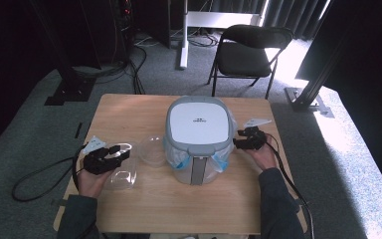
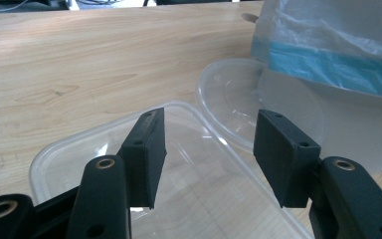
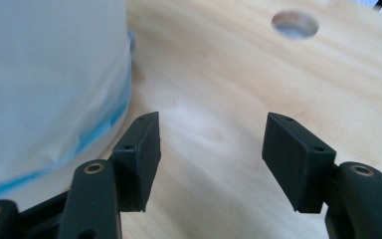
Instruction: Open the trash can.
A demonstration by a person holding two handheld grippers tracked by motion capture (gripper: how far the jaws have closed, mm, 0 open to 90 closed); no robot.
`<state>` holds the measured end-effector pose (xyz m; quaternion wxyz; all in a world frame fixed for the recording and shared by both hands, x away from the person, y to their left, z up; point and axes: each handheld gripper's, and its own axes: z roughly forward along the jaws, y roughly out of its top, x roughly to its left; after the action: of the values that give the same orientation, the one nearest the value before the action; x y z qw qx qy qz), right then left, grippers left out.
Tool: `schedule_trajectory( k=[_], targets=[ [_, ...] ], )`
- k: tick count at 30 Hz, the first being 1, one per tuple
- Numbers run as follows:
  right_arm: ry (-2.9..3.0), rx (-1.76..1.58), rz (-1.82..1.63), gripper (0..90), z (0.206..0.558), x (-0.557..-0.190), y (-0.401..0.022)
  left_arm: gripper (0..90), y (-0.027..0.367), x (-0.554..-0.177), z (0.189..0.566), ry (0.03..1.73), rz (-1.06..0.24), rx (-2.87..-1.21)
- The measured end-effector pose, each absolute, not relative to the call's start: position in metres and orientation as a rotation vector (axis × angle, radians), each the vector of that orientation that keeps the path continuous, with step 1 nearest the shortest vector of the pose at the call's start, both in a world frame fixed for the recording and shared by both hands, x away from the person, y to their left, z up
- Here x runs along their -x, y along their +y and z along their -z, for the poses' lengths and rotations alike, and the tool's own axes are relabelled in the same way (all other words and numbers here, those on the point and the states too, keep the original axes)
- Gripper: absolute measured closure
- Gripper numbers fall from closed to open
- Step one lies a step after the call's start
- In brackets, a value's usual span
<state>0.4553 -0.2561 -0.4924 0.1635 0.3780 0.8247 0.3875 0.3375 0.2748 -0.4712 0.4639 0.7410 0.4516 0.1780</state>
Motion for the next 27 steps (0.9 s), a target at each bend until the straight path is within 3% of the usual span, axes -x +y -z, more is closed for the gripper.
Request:
schedule_trajectory(
  k=[15, 27],
  targets=[
    [2.338, -0.966, -1.206, 44.8, 0.405, -0.478, -0.257, 46.8, 0.282, -0.331, 0.479, 1.144, -0.446, -1.868],
    [2.341, -0.932, -1.251, 47.9, 0.360, -0.492, -0.245, 46.8, 0.280, -0.327, 0.482, 1.139, -0.451, -1.899]
  ],
)
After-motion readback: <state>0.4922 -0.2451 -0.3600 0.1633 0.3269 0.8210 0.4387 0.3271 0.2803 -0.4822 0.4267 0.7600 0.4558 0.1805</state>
